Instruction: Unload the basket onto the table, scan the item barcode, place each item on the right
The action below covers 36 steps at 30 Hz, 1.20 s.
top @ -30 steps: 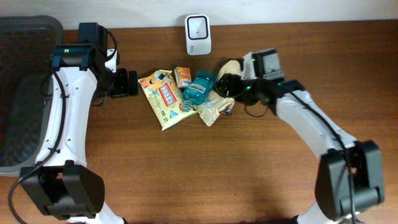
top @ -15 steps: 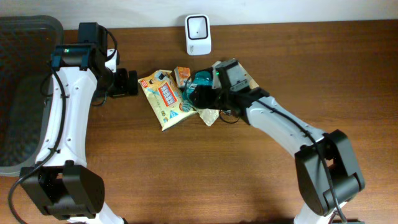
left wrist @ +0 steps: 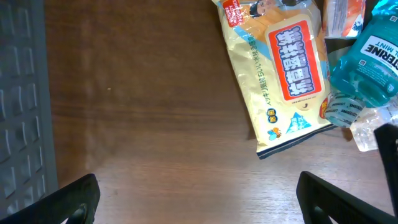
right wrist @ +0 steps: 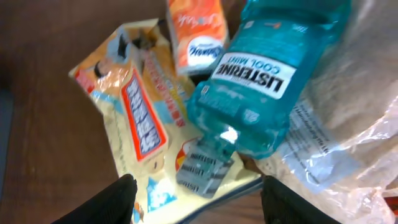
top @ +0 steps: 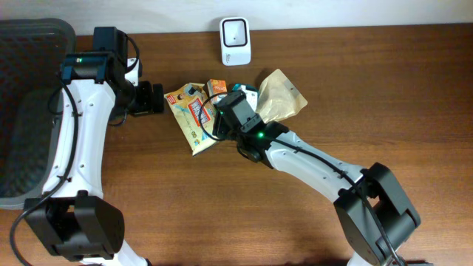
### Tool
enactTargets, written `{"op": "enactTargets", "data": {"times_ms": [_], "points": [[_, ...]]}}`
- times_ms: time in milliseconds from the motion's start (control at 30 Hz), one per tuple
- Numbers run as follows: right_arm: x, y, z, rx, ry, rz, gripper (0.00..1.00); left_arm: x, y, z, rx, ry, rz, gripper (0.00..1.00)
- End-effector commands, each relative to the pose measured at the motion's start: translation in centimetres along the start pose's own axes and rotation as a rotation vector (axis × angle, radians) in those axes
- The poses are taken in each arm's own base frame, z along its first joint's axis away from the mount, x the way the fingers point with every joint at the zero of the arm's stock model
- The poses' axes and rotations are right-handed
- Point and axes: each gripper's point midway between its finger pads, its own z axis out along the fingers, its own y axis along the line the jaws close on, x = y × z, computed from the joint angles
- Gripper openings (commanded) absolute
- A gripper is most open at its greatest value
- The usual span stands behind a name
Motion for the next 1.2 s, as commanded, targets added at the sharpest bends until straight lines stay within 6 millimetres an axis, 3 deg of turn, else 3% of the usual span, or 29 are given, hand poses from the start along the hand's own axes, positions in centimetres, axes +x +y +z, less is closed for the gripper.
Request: {"op": "enactTargets", "data": {"times_ms": [0,233,433,667,867,1033,1167], "points": [[0.3,-0.6,1.7,0.035,-0.015,0.082,0.64,0.0,0.1,-0.6,-0.002,-0.016,0.002,0.99],[1.6,-0.2,2.5,0.007,0.040,0.098,0.59,0.0,0.1,-0.6,-0.002,-0.016,0.002,0.99],[3.8,-0.9,4.5,0.021,0.103,0.146,0.59,0.0,0.1,-0.6,-0.002,-0.016,0.002,0.99],[4.0,-1.3,5.0,0.032,0.099,0.121,0.56,0.0,0.1,-0.6,-0.002,-0.016,0.002,0.99],[2.5,-2.5,3.4,0.070,0.094,0.103,0.36,0.0,0.1,-0.6,-0.002,-0.016,0.002,0.99],[0.7,-3.5,0.9,0.122,0.092,0.059,0.35,0.0,0.1,-0.6,-0.002,-0.016,0.002,0.99],[-0.2,-5.4,-1.4,0.221,0.100,0.036,0.33,0.0,0.1,-0.6,-0.002,-0.016,0.002,0.99]]}}
